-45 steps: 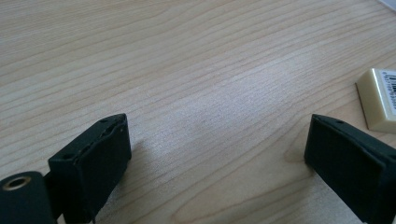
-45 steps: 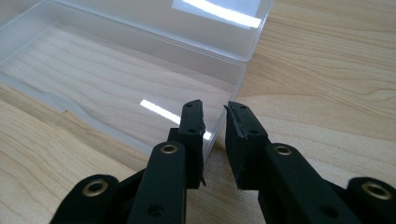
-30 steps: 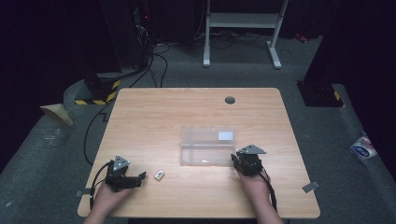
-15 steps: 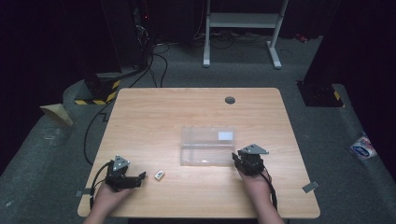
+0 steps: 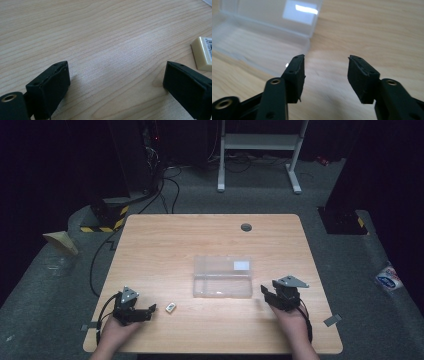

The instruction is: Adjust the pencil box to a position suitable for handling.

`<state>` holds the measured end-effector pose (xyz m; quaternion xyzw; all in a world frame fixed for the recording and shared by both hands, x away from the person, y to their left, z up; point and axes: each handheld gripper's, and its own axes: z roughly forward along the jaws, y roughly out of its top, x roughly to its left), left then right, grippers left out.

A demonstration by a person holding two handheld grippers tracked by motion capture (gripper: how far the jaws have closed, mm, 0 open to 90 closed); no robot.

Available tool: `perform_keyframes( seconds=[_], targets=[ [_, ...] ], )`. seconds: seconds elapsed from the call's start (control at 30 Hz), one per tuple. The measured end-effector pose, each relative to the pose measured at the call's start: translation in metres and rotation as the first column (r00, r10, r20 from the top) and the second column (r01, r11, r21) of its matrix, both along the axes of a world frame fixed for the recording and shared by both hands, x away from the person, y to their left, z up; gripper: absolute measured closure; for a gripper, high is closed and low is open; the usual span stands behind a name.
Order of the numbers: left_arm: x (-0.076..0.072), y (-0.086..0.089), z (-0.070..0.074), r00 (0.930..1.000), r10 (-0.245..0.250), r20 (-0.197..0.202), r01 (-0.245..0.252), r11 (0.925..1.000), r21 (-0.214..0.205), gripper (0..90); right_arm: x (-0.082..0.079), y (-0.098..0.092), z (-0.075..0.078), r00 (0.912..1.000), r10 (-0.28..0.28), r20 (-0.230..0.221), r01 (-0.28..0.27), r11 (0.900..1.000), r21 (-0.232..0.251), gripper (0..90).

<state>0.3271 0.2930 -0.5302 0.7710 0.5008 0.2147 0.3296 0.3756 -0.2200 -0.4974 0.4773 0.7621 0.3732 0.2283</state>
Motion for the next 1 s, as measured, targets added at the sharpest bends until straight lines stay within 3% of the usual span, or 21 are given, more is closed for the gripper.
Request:
perform_keyframes(
  seconds=[0.07, 0.23, 0.47, 0.73, 1.0],
  targets=[
    [0.0, 0.0, 0.0, 1.0, -0.003, -0.002, 0.003, 1.0, 0.004, 7.2, -0.005, -0.011, -0.005, 0.9999, -0.012, 0.003, 0.013, 0.9989, -0.046, 41.5],
    [0.0, 0.0, 0.0, 0.9999, 0.011, -0.003, -0.011, 0.9999, 0.01, 5.7, -0.015, -0.034, -0.02, 0.994, -0.053, -0.095, 0.051, 0.9983, -0.028, 33.0],
    [0.002, 0.0, 0.001, 0.9997, -0.005, -0.024, 0.006, 0.9999, 0.011, 2.5, -0.019, -0.038, -0.026, 0.9901, -0.107, -0.091, 0.101, 0.9925, -0.069, 17.1],
    [0.002, 0.002, 0.002, 0.9995, -0.005, -0.032, 0.005, 0.9999, 0.013, 2.9, -0.017, -0.038, -0.026, 0.9895, -0.112, -0.092, 0.106, 0.992, -0.069, 16.4],
    [-0.003, 0.003, 0.009, 1.0, -0.008, 0.002, 0.008, 0.9999, -0.015, 4.1, -0.017, -0.038, -0.026, 0.9888, -0.117, -0.093, 0.111, 0.9916, -0.066, 16.7]
  ],
)
